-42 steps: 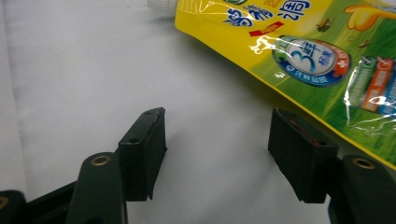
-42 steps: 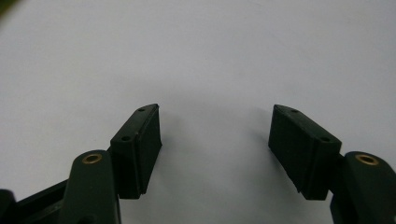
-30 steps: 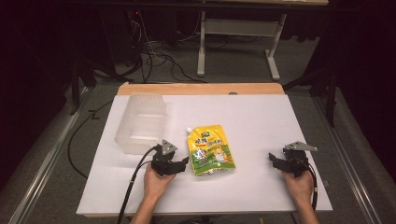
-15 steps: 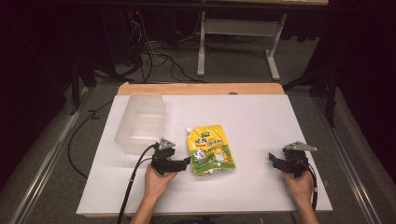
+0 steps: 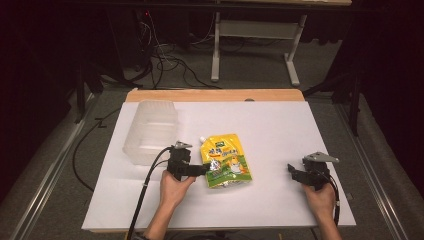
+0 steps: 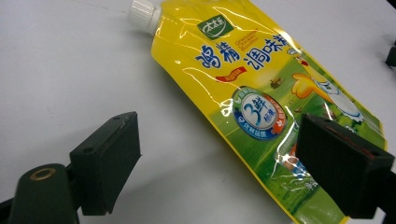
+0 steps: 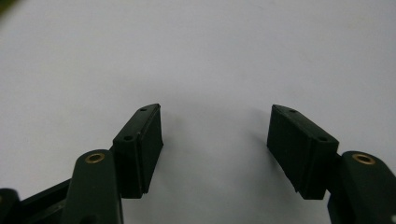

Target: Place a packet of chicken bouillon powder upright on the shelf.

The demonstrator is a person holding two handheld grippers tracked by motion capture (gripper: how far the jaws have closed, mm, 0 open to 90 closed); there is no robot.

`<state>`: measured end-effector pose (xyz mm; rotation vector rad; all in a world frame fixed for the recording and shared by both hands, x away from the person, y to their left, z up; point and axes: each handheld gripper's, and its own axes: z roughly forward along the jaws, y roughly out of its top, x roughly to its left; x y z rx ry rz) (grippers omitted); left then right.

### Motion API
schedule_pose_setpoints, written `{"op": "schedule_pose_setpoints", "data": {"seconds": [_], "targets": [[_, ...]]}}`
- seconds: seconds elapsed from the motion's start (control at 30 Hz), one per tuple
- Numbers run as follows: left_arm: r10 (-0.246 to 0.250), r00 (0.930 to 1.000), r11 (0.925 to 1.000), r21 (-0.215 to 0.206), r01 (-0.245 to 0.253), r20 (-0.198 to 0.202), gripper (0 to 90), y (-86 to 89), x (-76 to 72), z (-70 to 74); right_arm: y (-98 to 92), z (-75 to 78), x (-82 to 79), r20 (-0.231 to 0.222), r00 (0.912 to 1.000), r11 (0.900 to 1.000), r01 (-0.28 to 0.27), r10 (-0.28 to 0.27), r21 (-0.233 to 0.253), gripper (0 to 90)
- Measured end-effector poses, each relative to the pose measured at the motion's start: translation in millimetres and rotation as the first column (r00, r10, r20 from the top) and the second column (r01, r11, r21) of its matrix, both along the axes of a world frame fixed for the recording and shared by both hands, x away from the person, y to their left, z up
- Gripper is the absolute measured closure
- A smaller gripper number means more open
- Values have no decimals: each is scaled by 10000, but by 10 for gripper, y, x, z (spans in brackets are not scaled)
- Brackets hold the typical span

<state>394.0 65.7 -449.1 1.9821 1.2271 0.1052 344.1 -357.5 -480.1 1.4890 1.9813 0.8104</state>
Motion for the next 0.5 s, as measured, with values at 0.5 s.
{"op": "schedule_pose_setpoints", "data": {"seconds": [0.5], "targets": [[240, 9972, 9997, 4, -240, -702, 118, -105, 122, -62, 2, 0, -1, -7, 10000, 10000, -11, 11, 13, 359]]}}
